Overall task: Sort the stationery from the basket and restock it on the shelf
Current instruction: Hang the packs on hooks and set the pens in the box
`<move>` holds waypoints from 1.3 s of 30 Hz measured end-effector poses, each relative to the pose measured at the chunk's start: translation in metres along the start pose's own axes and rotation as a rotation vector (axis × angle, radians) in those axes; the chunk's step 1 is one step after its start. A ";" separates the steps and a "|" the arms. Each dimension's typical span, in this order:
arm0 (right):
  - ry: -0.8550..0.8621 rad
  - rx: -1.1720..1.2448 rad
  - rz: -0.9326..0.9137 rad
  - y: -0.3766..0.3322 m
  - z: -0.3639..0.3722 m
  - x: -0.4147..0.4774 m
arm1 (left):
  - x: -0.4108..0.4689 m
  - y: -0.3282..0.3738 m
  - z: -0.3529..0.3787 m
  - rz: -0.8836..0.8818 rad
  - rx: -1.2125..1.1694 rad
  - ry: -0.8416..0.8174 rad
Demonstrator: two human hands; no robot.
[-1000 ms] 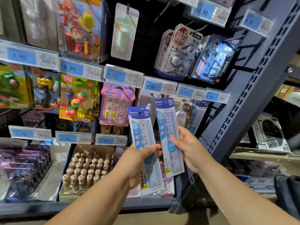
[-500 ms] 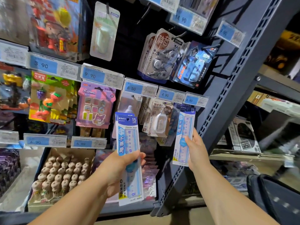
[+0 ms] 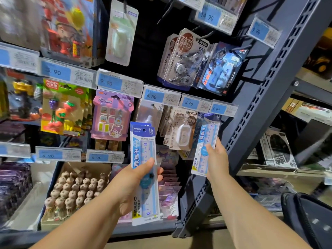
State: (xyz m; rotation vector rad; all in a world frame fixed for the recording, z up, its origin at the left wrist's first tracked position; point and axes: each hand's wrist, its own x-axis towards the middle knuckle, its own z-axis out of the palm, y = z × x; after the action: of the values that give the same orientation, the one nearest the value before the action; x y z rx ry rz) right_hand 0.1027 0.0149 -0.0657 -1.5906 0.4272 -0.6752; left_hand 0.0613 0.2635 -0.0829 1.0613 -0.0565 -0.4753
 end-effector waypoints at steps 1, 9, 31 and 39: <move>0.015 0.006 0.001 0.001 0.000 0.000 | 0.000 0.000 -0.001 0.000 0.008 0.000; 0.143 -0.212 -0.008 0.005 0.007 0.007 | 0.001 0.001 -0.007 -0.011 0.007 -0.004; -0.717 -0.231 -0.050 -0.026 0.065 -0.091 | -0.005 0.006 -0.004 0.012 0.014 0.029; -0.509 0.023 0.037 -0.027 0.062 -0.084 | -0.004 0.005 -0.003 0.071 0.084 0.077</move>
State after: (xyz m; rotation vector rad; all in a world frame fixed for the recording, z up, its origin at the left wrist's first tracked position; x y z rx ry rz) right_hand 0.0757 0.1190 -0.0554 -1.6586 0.0713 -0.2276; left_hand 0.0608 0.2697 -0.0792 1.1550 -0.0458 -0.3705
